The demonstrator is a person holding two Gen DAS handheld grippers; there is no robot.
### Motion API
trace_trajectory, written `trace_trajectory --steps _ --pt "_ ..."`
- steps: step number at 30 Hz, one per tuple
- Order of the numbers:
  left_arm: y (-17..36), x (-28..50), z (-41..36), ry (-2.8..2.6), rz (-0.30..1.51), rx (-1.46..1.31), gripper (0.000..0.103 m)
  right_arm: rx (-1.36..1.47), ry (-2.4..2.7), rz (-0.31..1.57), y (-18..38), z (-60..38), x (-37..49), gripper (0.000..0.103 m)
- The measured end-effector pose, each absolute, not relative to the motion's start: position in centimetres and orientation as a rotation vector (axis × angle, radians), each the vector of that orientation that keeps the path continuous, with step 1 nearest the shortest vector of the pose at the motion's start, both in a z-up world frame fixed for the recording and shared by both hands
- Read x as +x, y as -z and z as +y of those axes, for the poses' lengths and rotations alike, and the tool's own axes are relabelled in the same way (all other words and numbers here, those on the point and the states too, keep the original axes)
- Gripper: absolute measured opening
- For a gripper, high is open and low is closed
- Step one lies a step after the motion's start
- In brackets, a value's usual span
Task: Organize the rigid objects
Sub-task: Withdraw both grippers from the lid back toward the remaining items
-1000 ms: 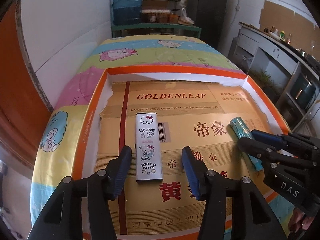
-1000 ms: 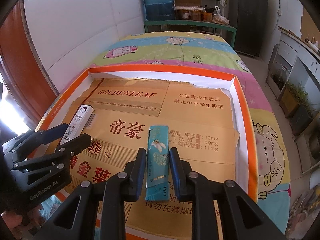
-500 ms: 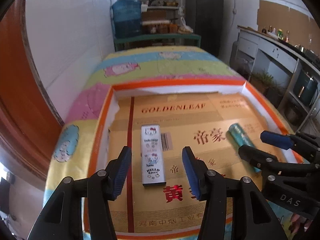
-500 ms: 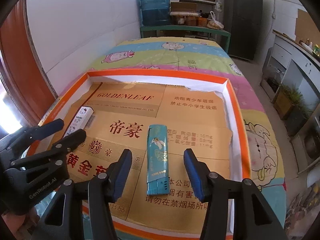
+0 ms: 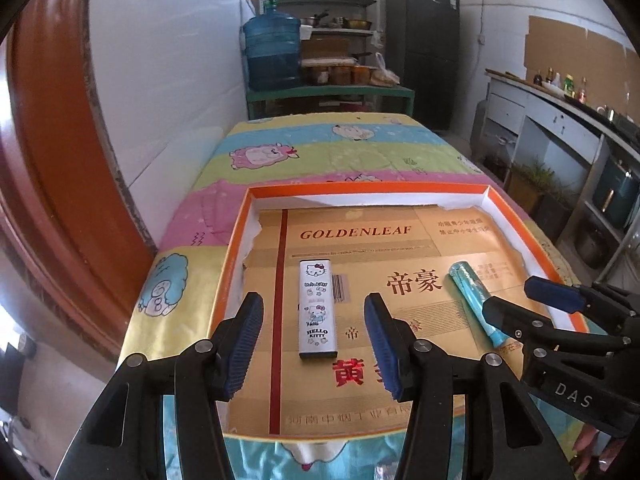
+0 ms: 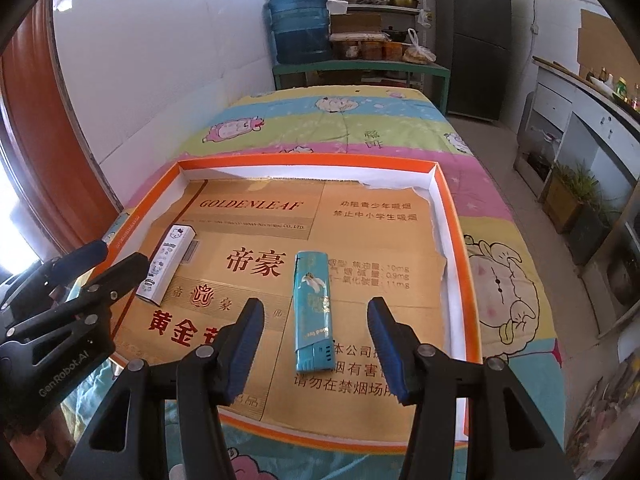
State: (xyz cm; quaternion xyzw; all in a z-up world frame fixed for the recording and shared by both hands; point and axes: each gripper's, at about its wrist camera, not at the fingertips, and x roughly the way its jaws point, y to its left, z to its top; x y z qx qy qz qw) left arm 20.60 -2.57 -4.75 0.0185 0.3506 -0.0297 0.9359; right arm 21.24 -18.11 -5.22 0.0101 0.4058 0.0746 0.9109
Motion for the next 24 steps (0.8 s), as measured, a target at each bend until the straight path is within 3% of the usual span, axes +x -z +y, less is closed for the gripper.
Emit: trace_trajectory --steps 24 --pt "1.6 15.7 -1.4 0.064 0.661 -0.033 0.054 0.043 -0.197 0.795 2.3 -17.6 16.3 0.053"
